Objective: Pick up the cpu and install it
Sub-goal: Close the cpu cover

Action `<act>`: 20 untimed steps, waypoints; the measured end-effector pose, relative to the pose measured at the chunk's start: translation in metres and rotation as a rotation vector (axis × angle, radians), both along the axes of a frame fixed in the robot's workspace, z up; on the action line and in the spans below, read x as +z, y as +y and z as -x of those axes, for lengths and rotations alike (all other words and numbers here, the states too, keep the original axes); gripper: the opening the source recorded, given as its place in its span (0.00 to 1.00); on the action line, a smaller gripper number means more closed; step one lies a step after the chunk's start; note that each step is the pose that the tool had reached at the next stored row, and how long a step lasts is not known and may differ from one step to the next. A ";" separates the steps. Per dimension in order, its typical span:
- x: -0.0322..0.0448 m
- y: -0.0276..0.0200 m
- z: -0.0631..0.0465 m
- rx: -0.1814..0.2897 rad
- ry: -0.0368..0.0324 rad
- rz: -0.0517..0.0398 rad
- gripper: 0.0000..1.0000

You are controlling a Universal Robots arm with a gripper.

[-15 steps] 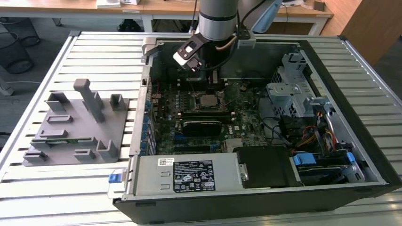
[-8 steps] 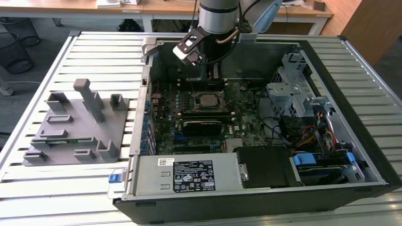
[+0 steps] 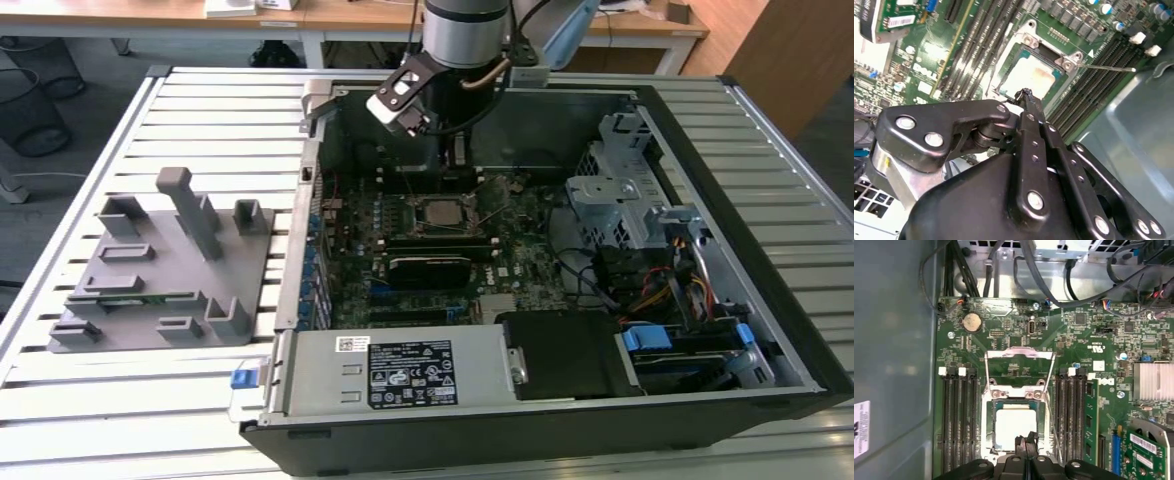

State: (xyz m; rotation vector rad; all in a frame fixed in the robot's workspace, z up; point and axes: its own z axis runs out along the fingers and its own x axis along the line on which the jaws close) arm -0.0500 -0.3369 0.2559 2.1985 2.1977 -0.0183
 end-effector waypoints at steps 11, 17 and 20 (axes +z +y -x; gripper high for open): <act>0.0000 -0.0068 -0.018 0.000 0.0001 0.0000 0.11; 0.0093 -0.0068 -0.018 0.000 0.0001 -0.0001 0.11; 0.0092 -0.0067 -0.021 0.000 0.0000 -0.0002 0.11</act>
